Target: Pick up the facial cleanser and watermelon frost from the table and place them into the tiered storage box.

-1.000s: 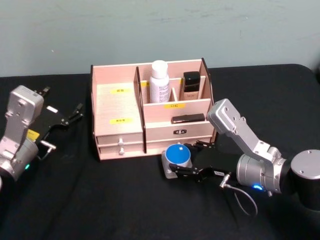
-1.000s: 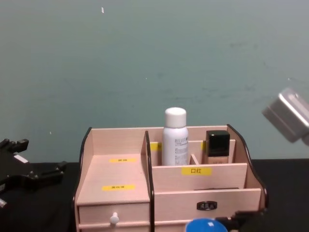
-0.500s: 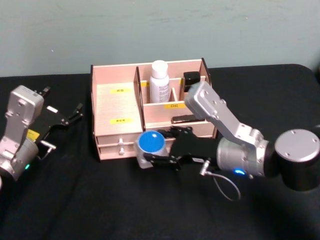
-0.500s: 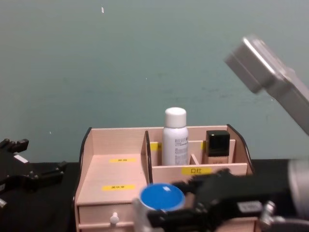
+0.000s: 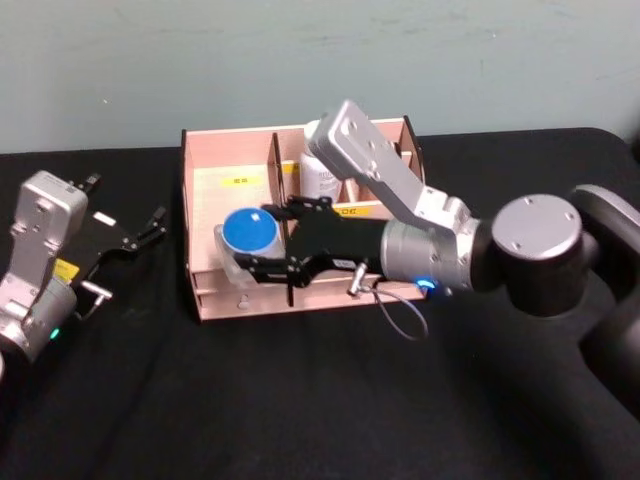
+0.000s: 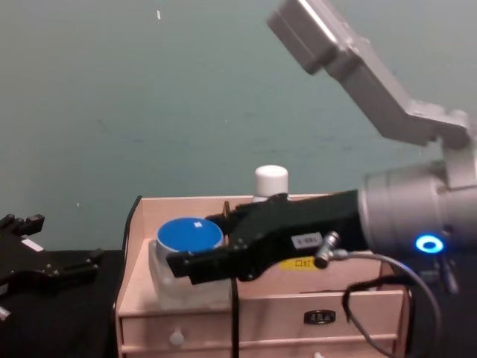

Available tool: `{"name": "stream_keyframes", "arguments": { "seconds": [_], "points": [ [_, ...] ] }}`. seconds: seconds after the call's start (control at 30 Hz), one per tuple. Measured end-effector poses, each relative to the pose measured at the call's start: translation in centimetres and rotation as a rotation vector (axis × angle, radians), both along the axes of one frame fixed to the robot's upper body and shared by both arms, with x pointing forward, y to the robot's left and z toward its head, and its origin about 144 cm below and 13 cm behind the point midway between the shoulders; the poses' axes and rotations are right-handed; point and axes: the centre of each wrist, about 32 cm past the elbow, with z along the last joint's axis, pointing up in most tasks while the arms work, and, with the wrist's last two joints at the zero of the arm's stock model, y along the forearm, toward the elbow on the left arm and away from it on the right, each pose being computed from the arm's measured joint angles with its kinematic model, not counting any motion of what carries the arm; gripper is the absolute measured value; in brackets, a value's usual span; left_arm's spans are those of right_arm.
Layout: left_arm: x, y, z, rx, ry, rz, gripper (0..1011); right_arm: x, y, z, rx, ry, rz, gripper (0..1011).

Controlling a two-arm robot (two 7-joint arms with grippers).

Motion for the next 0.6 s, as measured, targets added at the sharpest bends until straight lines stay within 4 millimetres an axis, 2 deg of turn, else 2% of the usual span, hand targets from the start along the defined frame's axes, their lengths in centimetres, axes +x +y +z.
{"name": "stream_keyframes", "arguments": {
  "seconds": [0.33, 0.6],
  "points": [
    [0.0, 0.0, 0.0, 0.0, 0.0, 0.0, 1010, 2.5, 1.1, 0.0, -0.002, -0.001, -0.025, 719],
    [0.0, 0.0, 0.0, 0.0, 0.0, 0.0, 1010, 3.7, 1.7, -0.1, -0.016, -0.004, -0.047, 719]
  ]
}}
